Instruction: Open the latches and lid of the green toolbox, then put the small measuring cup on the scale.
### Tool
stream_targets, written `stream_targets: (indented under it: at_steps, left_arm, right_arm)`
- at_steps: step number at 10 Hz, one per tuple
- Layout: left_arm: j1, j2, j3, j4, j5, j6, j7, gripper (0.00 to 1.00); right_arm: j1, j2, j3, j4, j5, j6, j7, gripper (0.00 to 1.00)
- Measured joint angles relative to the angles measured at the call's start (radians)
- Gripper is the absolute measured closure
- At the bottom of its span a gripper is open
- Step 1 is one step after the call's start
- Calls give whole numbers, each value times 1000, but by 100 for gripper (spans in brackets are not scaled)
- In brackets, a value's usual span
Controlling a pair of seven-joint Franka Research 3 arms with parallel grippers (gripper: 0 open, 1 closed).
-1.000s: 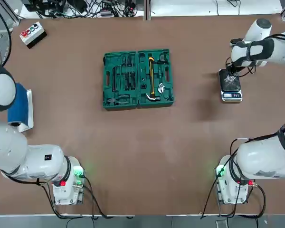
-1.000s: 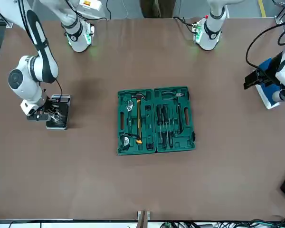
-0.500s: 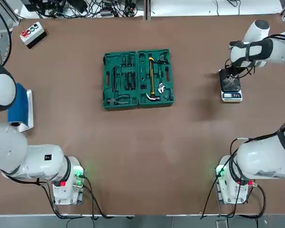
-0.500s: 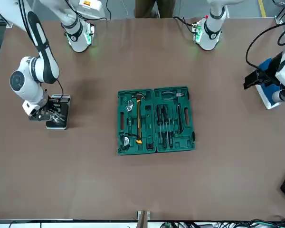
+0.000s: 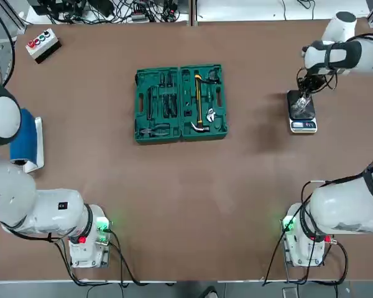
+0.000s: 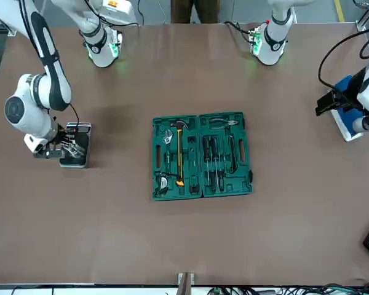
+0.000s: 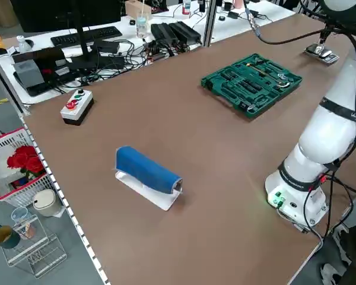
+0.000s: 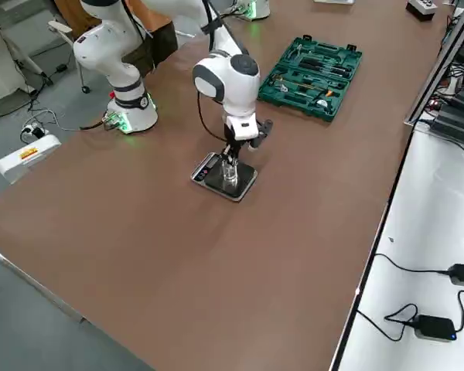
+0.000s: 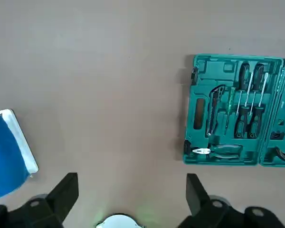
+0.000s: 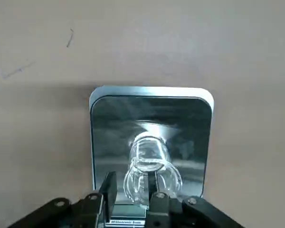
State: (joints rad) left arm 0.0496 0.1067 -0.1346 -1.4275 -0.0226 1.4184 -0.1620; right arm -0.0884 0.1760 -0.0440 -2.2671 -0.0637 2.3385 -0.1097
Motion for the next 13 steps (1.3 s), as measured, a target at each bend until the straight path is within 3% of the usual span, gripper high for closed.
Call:
stream_targets:
  at_steps: [2, 5, 7, 8, 10, 13]
  left_arm:
    - [1, 0, 0, 0, 0, 0, 0, 0]
    - [1, 0, 1, 0, 0, 0, -1, 0]
    - [-1, 0, 0, 1, 8, 1, -1, 0]
    - [-1, 0, -3, 2, 10, 2, -1, 0]
    - [0, -1, -8, 6, 11, 10, 1, 0]
    - [3, -2, -7, 7, 13, 55, 5, 0]
  right_arm:
    - [4, -1, 1, 48, 0, -63, 0, 63]
    - [5, -16, 8, 199, 0, -253, 0, 56]
    - [6, -26, 21, 330, 0, -378, 1, 31]
    - [7, -28, 32, 398, 2, -440, 2, 28]
    - [7, -33, 76, 525, 2, -547, 13, 2]
    - [7, -46, 107, 721, 3, -685, 46, 0]
